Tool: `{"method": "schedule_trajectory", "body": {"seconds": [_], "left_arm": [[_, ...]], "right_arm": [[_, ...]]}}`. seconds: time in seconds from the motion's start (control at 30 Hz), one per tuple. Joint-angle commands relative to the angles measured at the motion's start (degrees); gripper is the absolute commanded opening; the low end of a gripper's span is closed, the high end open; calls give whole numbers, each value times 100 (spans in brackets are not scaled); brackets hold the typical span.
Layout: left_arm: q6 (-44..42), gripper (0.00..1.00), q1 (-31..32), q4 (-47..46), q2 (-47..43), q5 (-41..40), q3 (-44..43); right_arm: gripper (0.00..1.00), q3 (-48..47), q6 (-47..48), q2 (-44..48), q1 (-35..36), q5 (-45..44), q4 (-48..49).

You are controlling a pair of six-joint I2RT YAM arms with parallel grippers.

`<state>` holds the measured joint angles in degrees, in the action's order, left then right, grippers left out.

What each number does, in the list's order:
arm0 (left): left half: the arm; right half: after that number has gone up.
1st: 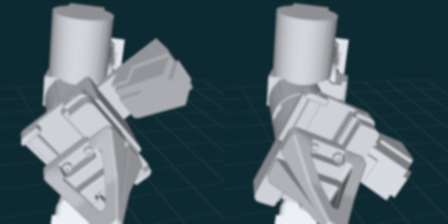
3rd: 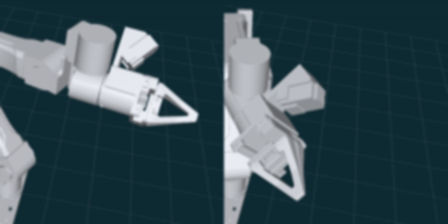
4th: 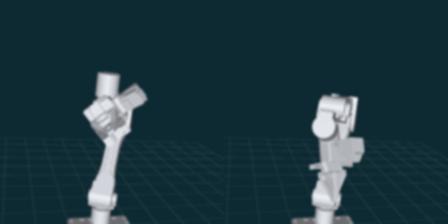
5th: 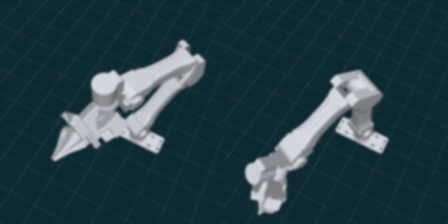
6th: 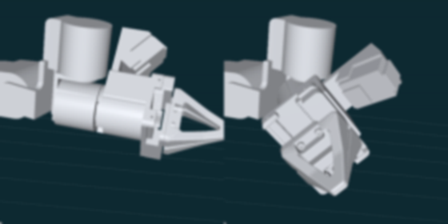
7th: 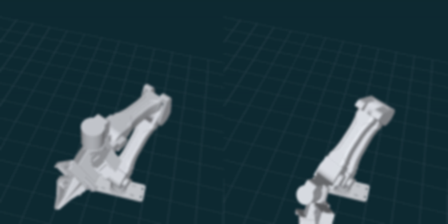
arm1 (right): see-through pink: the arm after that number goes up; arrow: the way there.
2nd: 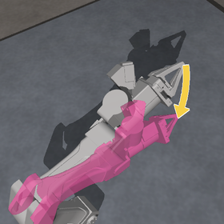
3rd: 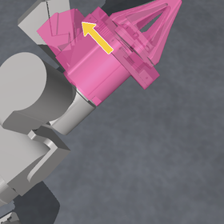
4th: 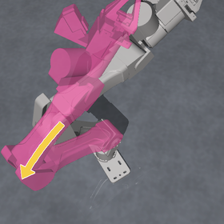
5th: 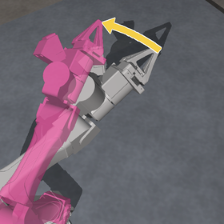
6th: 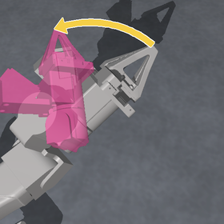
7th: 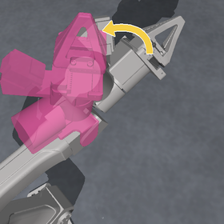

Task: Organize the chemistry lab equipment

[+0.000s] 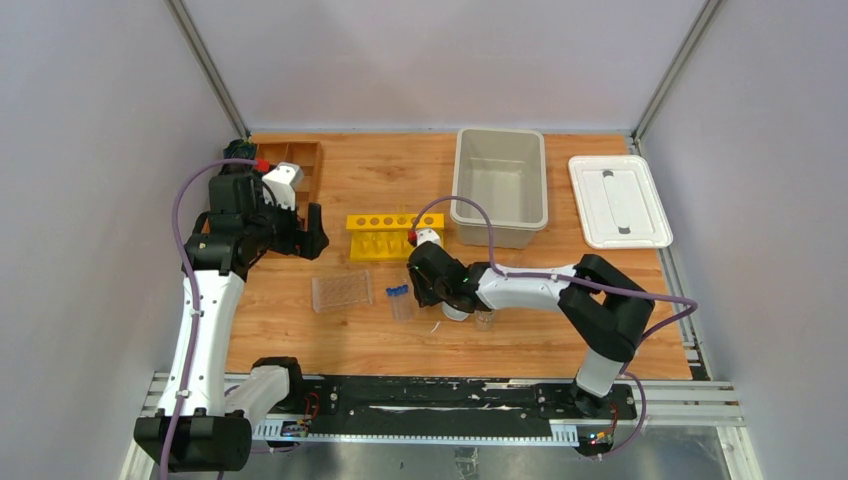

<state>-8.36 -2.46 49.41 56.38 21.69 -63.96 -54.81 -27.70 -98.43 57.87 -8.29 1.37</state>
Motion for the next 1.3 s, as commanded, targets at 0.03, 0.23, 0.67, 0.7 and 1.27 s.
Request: {"method": "schedule_trajectory", "body": {"seconds": [0.03,0.23,0.67,0.7,1.27], "left_arm": [[10,100,-34,-19,-106,79,-203],[1,100,-35,3,-149,77,-188],[37,100,-35,16,-204,163,-209],[36,100,-32,21,-217,172,-219],[157,98,-35,78,-787,1819,-222]], "right_arm": [[35,-256,-108,-115,131,-177,-111],[33,-396,-97,-380,137,-199,-377],[3,-832,-99,-434,137,-480,-1007],[0,-876,-89,-304,137,-521,-1075],[0,-2042,-44,1547,712,-715,171]]}}
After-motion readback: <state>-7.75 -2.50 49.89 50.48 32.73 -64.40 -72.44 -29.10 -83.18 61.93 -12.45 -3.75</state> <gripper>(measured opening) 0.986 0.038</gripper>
